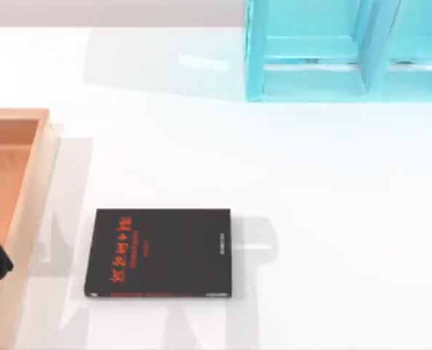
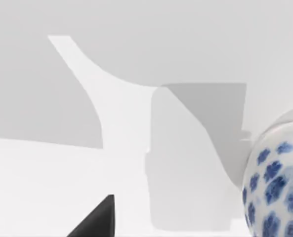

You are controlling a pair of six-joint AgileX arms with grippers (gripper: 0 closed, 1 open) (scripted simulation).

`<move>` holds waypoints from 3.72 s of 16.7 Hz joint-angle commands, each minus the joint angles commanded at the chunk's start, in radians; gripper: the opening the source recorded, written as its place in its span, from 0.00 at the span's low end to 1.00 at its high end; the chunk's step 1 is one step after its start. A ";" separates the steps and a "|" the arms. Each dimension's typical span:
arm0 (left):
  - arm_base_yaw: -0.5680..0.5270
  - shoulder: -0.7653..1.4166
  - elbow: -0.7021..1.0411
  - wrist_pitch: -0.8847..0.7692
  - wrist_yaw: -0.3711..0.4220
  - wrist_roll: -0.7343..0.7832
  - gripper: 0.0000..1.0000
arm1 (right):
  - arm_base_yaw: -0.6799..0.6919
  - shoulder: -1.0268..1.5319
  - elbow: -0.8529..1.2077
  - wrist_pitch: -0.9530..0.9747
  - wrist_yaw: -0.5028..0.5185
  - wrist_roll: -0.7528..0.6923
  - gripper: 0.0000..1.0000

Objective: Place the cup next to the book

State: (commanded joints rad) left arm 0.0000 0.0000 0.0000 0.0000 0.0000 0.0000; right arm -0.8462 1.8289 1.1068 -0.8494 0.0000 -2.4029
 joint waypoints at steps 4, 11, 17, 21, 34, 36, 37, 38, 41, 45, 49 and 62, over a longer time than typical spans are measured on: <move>0.000 0.000 0.000 0.000 0.000 0.000 1.00 | 0.000 0.000 0.000 0.000 0.000 0.000 0.47; 0.000 0.000 0.000 0.000 0.000 0.000 1.00 | 0.000 0.000 0.000 0.000 0.000 0.000 0.00; 0.000 0.000 0.000 0.000 0.000 0.000 1.00 | 0.000 0.000 0.000 0.000 0.000 0.000 0.00; 0.000 0.000 0.000 0.000 0.000 0.000 1.00 | 0.002 -0.005 0.011 -0.017 0.000 -0.002 0.00; 0.000 0.000 0.000 0.000 0.000 0.000 1.00 | 0.006 -0.067 0.122 -0.193 0.002 -0.009 0.00; 0.000 0.000 0.000 0.000 0.000 0.000 1.00 | 0.037 -0.064 0.129 -0.191 0.006 -0.056 0.00; 0.000 0.000 0.000 0.000 0.000 0.000 1.00 | 0.062 -0.060 0.134 -0.189 0.009 -0.096 0.00; 0.000 0.000 0.000 0.000 0.000 0.000 1.00 | 0.094 -0.055 0.140 -0.189 0.013 -0.149 0.00; 0.000 0.000 0.000 0.000 0.000 0.000 1.00 | 0.215 -0.033 0.163 -0.191 0.022 -0.363 0.00; 0.000 0.000 0.000 0.000 0.000 0.000 1.00 | 0.431 0.021 0.197 -0.218 0.022 -0.795 0.00; 0.000 0.000 0.000 0.000 0.000 0.000 1.00 | 0.676 0.093 0.242 -0.272 0.004 -1.336 0.00; 0.000 0.000 0.000 0.000 0.000 0.000 1.00 | 1.382 0.224 0.557 -0.435 -0.042 -2.896 0.00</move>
State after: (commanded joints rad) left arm 0.0000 0.0000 0.0000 0.0000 0.0000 0.0000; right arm 0.5361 2.0531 1.6638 -1.2843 -0.0423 -5.2987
